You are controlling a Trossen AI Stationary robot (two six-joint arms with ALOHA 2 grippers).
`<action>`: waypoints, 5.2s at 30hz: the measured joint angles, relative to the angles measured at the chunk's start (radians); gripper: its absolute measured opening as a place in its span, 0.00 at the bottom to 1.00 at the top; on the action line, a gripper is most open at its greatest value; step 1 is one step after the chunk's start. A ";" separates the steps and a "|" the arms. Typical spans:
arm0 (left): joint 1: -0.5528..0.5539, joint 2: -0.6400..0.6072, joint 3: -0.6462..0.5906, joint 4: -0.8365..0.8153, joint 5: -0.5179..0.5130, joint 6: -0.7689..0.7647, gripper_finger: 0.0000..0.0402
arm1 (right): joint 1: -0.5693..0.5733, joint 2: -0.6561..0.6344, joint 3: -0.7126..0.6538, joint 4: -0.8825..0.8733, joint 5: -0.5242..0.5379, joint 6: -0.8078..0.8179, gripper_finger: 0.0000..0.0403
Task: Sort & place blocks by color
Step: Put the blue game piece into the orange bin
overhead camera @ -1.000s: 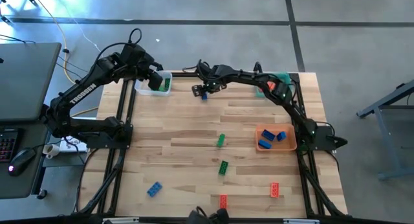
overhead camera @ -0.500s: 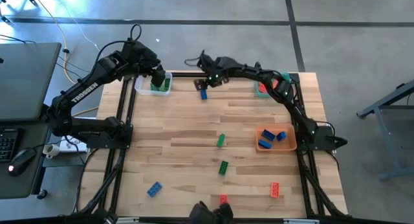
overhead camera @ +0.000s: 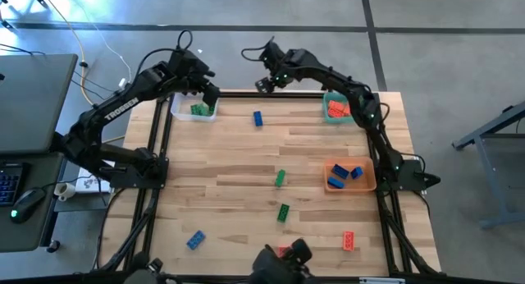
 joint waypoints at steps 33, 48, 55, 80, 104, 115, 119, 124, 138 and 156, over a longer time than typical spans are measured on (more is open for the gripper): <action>-0.143 0.302 0.291 0.301 -0.025 -0.451 0.60 | -0.260 -0.127 0.038 -0.152 0.003 -0.178 0.56; -0.272 0.541 0.291 0.309 -0.202 -0.706 0.60 | -0.287 -0.128 0.038 -0.139 0.008 -0.358 0.56; -0.315 0.626 0.292 0.309 -0.257 -0.746 0.60 | -0.286 -0.128 0.038 -0.125 0.004 -0.386 0.56; -0.410 0.671 0.272 0.168 -0.502 -1.066 0.59 | -0.286 -0.128 0.038 -0.095 -0.002 -0.429 0.56; -0.384 0.783 0.272 0.164 -0.318 -1.092 0.59 | -0.286 -0.128 0.038 -0.082 -0.006 -0.436 0.56; -0.355 0.825 0.272 0.192 -0.212 -1.084 0.59 | -0.286 -0.128 0.038 -0.083 -0.007 -0.425 0.56; -0.348 0.825 0.272 0.170 -0.153 -1.085 0.59 | -0.286 -0.128 0.038 -0.094 -0.007 -0.425 0.56; -0.320 0.825 0.272 0.148 -0.112 -1.093 0.59 | -0.285 -0.128 0.038 -0.098 -0.008 -0.425 0.56; -0.264 0.841 0.272 0.176 -0.006 -1.103 0.59 | -0.285 -0.128 0.038 -0.098 -0.009 -0.425 0.56; -0.234 0.862 0.283 0.156 0.062 -1.115 0.59 | -0.285 -0.128 0.038 -0.106 -0.010 -0.424 0.56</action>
